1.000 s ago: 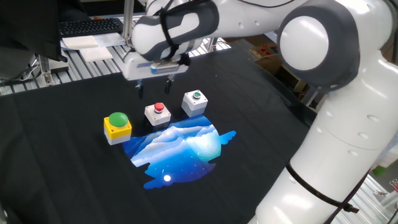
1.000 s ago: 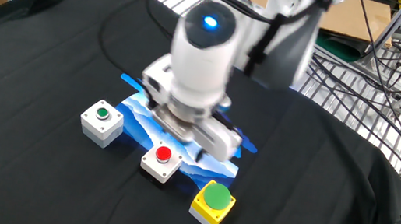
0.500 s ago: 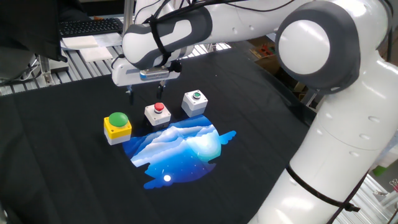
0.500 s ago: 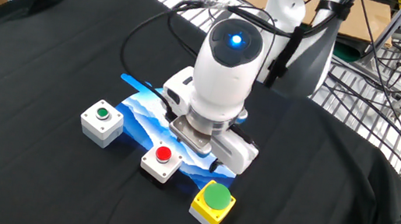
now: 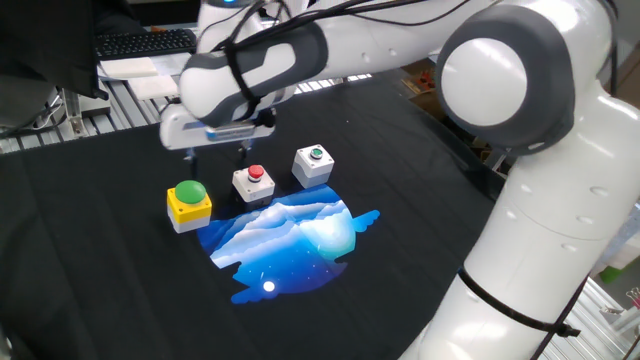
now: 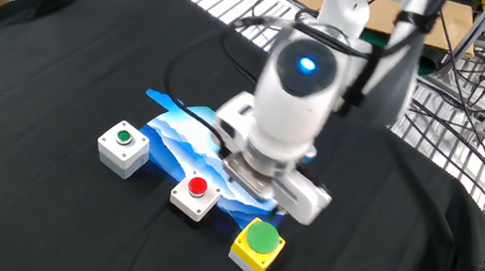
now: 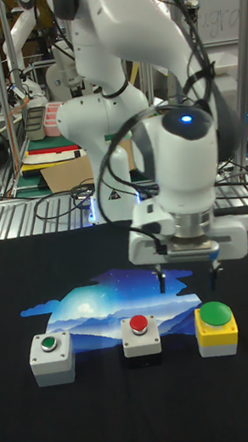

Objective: Press three buttons from left to right in sequence

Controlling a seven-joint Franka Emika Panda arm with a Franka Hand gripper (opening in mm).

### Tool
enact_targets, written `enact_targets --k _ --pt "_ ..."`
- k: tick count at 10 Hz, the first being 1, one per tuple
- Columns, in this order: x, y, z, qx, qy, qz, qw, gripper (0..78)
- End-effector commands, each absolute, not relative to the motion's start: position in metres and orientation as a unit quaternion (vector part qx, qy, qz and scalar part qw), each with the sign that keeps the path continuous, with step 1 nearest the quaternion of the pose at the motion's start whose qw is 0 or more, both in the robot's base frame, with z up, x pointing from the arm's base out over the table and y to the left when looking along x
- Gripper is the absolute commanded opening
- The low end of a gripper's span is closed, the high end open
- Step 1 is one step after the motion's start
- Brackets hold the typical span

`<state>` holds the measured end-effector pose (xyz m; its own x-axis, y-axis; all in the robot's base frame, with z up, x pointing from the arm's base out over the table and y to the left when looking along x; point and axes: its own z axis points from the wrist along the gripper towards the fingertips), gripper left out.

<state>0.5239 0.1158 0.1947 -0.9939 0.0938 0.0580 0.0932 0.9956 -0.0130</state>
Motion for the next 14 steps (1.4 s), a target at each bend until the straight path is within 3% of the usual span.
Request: enact_targets --k 1,9,14 --pt "0.532 0.14 0.191 -0.035 -0.999 0.005 0.025 77.5" --pt "0.55 0.12 0.182 -0.007 -1.0 -0.022 0.019 77.5" --pt "0.549 0.121 0.183 -0.019 -1.0 0.0 0.018 77.5"
